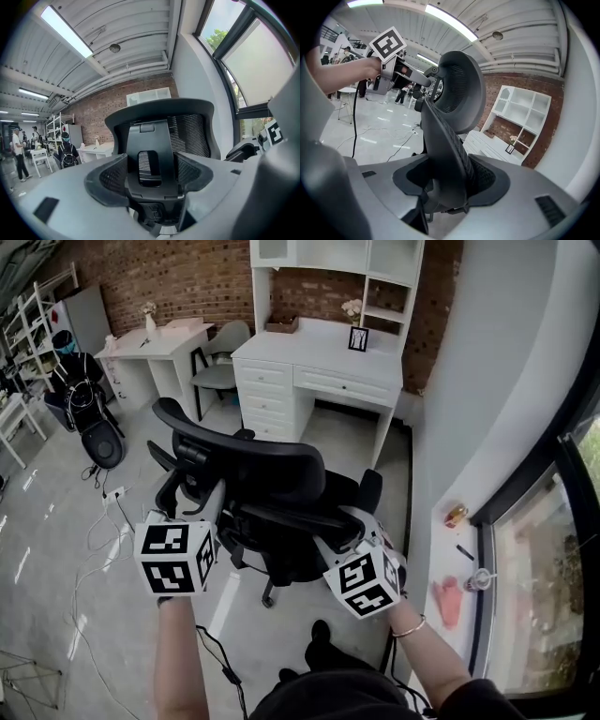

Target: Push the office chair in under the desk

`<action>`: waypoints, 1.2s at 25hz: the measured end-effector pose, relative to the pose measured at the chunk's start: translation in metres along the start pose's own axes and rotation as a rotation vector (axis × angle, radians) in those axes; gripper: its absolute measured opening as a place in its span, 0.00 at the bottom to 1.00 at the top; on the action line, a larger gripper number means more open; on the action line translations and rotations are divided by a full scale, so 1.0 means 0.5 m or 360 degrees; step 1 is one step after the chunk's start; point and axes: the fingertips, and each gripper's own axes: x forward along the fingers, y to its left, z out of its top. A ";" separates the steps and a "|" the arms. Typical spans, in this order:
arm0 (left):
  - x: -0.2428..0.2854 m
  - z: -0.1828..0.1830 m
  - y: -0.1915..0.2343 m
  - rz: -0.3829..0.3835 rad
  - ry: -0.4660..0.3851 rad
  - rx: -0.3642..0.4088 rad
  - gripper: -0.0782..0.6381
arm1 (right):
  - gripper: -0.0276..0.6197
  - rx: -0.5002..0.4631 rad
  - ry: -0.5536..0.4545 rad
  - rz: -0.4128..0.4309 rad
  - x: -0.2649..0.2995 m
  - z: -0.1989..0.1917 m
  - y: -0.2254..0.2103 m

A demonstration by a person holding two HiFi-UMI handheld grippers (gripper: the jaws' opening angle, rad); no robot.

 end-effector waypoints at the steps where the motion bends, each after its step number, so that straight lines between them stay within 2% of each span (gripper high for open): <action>1: 0.015 0.003 -0.006 -0.0003 0.0001 0.0001 0.52 | 0.40 0.0003 0.0003 -0.0005 0.006 -0.004 -0.013; 15: 0.226 0.059 -0.076 -0.0101 -0.0034 0.0013 0.52 | 0.41 0.0062 0.0081 -0.0060 0.108 -0.054 -0.212; 30: 0.425 0.106 -0.148 -0.0144 -0.0021 -0.0007 0.52 | 0.41 0.0069 0.0104 -0.0069 0.220 -0.110 -0.414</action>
